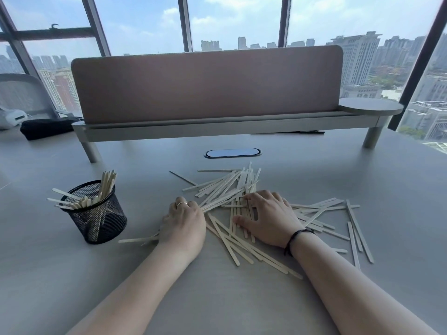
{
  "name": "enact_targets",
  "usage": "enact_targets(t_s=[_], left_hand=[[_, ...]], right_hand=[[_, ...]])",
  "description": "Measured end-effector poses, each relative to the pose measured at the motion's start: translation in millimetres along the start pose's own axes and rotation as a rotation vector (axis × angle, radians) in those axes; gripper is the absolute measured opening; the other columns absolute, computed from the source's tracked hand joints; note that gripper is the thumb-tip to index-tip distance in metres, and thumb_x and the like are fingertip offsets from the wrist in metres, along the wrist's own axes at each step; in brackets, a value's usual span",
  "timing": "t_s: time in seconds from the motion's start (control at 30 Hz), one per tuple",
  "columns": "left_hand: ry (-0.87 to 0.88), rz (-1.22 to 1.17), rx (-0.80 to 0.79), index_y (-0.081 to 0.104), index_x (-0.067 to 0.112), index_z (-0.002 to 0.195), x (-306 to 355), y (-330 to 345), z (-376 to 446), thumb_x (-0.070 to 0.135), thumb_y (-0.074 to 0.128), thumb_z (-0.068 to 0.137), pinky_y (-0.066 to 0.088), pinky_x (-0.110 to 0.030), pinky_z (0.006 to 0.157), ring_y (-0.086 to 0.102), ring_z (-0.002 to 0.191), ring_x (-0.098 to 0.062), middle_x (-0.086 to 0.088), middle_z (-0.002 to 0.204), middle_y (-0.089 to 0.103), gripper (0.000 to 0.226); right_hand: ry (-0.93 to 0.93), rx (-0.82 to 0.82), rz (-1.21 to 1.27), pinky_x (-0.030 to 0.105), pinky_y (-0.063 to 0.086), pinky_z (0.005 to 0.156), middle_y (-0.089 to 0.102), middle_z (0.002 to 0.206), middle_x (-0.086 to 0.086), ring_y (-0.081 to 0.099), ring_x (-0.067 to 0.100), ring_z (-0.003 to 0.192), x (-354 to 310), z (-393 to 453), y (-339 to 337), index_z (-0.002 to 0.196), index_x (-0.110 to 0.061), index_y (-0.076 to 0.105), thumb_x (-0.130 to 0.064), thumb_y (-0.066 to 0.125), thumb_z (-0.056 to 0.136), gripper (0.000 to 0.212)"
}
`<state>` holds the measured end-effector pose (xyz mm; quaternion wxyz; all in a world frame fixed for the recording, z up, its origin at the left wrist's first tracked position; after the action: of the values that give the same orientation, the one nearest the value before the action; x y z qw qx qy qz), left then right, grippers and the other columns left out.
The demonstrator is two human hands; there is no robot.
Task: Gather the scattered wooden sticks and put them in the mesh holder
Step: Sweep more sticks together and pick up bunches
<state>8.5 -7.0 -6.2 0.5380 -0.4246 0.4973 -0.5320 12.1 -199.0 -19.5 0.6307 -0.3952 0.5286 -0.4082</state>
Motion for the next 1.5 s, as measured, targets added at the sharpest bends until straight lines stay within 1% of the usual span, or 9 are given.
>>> enact_targets(t_s=[0.27,0.63,0.87,0.97,1.1,1.23,1.3,1.4,1.5], left_hand=[[0.041,0.178,0.044,0.046,0.004,0.123,8,-1,1,0.003,0.033,0.094,0.049,-0.036,0.089,0.054,0.116,-0.031,-0.015,0.127,0.053,0.032],[0.089,0.118,0.063,0.054,0.003,0.123,10,-4,-2,-0.004,0.038,0.092,0.049,-0.034,0.091,0.055,0.114,-0.028,-0.016,0.127,0.047,0.036],[0.068,0.005,0.109,0.045,0.006,0.123,3,-5,-6,0.001,0.039,0.093,0.047,-0.031,0.092,0.053,0.119,-0.026,-0.015,0.130,0.045,0.031],[0.065,-0.156,0.136,0.042,0.009,0.107,-7,-6,-1,0.002,0.037,0.091,0.046,-0.040,0.076,0.060,0.105,-0.034,-0.017,0.116,0.059,0.019],[0.089,-0.373,0.348,0.038,0.013,0.088,-22,-16,5,0.010,0.040,0.097,0.034,-0.035,0.055,0.053,0.064,-0.034,-0.014,0.081,0.065,0.010],[0.116,-0.565,0.456,0.037,0.018,0.073,-31,-29,3,0.013,0.045,0.098,0.026,-0.034,0.051,0.041,0.053,-0.031,0.003,0.057,0.043,0.027],[0.136,-0.764,0.472,0.034,0.021,0.065,-35,-36,-1,0.010,0.048,0.096,0.026,-0.032,0.047,0.036,0.047,-0.021,0.007,0.050,0.038,0.036],[0.108,-1.083,0.486,0.043,0.009,0.066,-45,-43,-4,0.007,0.051,0.090,0.028,-0.028,0.045,0.032,0.045,-0.011,0.005,0.050,0.037,0.025],[0.029,-1.445,0.450,0.051,0.012,0.069,-57,-45,0,0.012,0.051,0.080,0.026,-0.031,0.047,0.030,0.049,-0.018,0.001,0.052,0.037,0.011]], right_hand=[[0.004,0.005,-0.001,0.039,0.027,0.115,0.047,0.144,-0.005,0.037,0.021,0.135,-1,-2,-1,0.141,-0.035,0.044,-0.078,0.047,0.082,0.073],[0.001,0.003,0.004,0.040,0.028,0.115,0.047,0.143,-0.005,0.038,0.021,0.135,-1,-1,0,0.140,-0.036,0.045,-0.079,0.047,0.081,0.072],[0.004,0.007,0.002,0.040,0.028,0.115,0.047,0.144,-0.004,0.037,0.022,0.136,-1,0,1,0.141,-0.036,0.045,-0.077,0.048,0.081,0.073],[0.007,0.010,0.006,0.040,0.028,0.115,0.047,0.143,-0.005,0.037,0.022,0.136,0,0,1,0.140,-0.037,0.045,-0.078,0.048,0.081,0.072],[-0.003,0.018,0.007,0.040,0.029,0.114,0.047,0.143,-0.005,0.038,0.021,0.135,0,-1,0,0.139,-0.037,0.045,-0.078,0.048,0.081,0.071],[-0.005,0.015,0.006,0.039,0.029,0.114,0.048,0.142,-0.005,0.038,0.021,0.135,0,0,1,0.139,-0.038,0.046,-0.078,0.047,0.081,0.070],[-0.004,0.018,0.007,0.039,0.030,0.113,0.049,0.141,-0.005,0.038,0.021,0.134,0,0,0,0.138,-0.038,0.047,-0.078,0.048,0.081,0.070],[-0.001,0.026,0.008,0.038,0.030,0.112,0.050,0.139,-0.006,0.039,0.020,0.133,-1,0,-1,0.136,-0.040,0.048,-0.078,0.049,0.080,0.067],[-0.004,0.035,0.012,0.037,0.030,0.112,0.049,0.141,-0.007,0.039,0.019,0.134,-2,0,0,0.137,-0.040,0.047,-0.076,0.051,0.081,0.066]])
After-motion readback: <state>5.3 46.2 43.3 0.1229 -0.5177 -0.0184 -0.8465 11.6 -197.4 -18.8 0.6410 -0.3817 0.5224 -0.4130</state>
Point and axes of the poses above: each hand's wrist, its own z-axis towards the middle knuckle, its own y-axis out of the palm, x = y × z, the point moved 6 cm from there along z, towards the middle knuckle
